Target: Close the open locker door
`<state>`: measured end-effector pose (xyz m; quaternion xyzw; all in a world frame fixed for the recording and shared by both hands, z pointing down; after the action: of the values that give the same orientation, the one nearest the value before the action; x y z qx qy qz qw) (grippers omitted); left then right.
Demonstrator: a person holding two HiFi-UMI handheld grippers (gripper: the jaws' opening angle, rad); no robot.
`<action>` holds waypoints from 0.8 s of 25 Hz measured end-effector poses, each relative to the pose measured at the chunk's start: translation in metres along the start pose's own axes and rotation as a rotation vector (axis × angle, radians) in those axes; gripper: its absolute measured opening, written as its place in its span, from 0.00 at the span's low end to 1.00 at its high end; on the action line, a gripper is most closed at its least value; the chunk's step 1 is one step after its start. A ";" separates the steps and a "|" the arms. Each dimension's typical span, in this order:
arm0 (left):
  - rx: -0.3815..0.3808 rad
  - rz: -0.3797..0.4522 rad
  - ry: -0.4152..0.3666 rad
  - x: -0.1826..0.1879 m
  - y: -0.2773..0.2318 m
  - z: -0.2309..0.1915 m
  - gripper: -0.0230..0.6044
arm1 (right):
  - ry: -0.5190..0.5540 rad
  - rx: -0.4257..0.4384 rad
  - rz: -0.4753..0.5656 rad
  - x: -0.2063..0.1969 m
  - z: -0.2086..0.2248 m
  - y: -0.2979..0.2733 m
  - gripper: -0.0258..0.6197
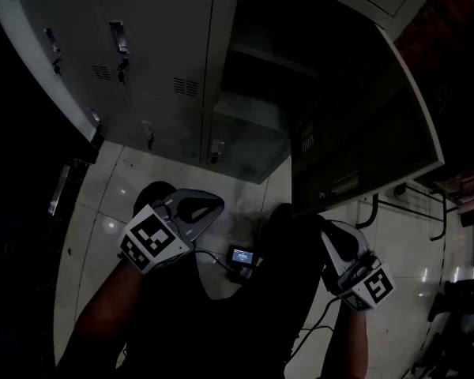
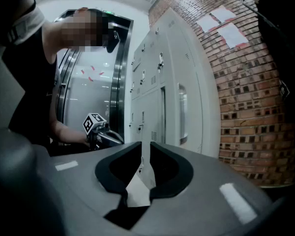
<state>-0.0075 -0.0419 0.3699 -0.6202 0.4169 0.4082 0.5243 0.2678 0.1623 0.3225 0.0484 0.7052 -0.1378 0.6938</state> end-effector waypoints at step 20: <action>-0.004 0.010 0.001 0.004 0.004 0.001 0.06 | -0.002 0.190 0.112 0.047 0.039 -0.053 0.27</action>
<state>-0.0099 -0.0414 0.3652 -0.6196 0.4193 0.4113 0.5207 0.2906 0.0955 0.2823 0.1529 0.6845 -0.1651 0.6934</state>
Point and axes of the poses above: the fingertips, and each gripper's own axes: y backward along the fingers, z to its right, x out of its top, the point moved 10 cm from there along y, backward along the fingers, and after that the axes turned 8 degrees about -x, right-handed, at the moved point
